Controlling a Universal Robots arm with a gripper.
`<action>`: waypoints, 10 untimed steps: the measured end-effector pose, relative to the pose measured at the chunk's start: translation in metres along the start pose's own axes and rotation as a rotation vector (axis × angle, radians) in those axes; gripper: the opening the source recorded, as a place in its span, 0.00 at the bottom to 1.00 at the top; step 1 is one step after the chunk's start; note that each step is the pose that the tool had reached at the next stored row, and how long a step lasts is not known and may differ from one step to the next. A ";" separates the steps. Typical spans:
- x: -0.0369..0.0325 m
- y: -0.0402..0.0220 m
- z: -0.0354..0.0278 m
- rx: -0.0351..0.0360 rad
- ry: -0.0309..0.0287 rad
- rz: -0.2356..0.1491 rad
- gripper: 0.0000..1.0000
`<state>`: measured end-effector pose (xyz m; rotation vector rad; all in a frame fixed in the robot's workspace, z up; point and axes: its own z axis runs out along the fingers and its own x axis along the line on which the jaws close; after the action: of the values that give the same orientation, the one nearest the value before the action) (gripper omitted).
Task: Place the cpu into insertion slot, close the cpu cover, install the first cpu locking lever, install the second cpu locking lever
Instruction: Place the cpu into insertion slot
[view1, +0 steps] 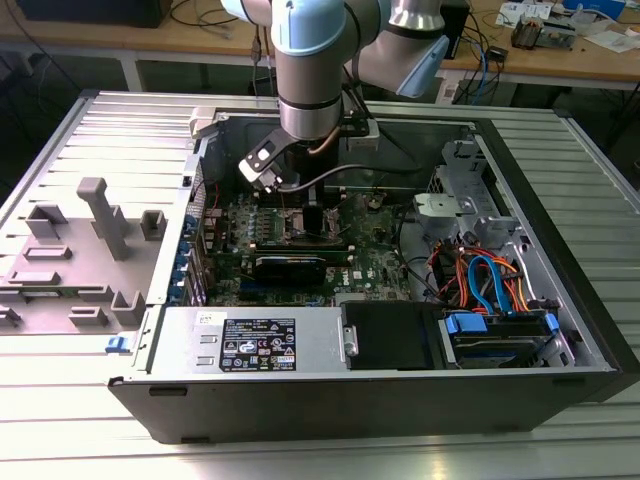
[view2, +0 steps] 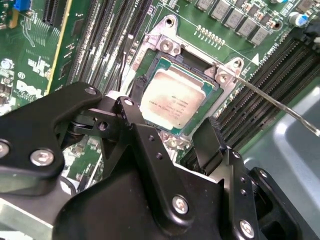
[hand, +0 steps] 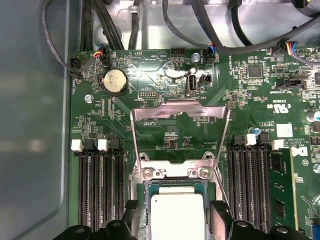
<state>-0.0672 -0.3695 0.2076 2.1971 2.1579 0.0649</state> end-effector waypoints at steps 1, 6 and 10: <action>0.0000 0.0002 -0.0025 0.0000 0.0000 0.000 0.67; -0.0001 0.0012 -0.0115 0.0014 0.0002 0.000 0.52; -0.0001 0.0012 -0.0115 0.0017 0.0001 0.000 0.34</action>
<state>-0.0669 -0.3694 0.2192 2.1980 2.1589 0.0632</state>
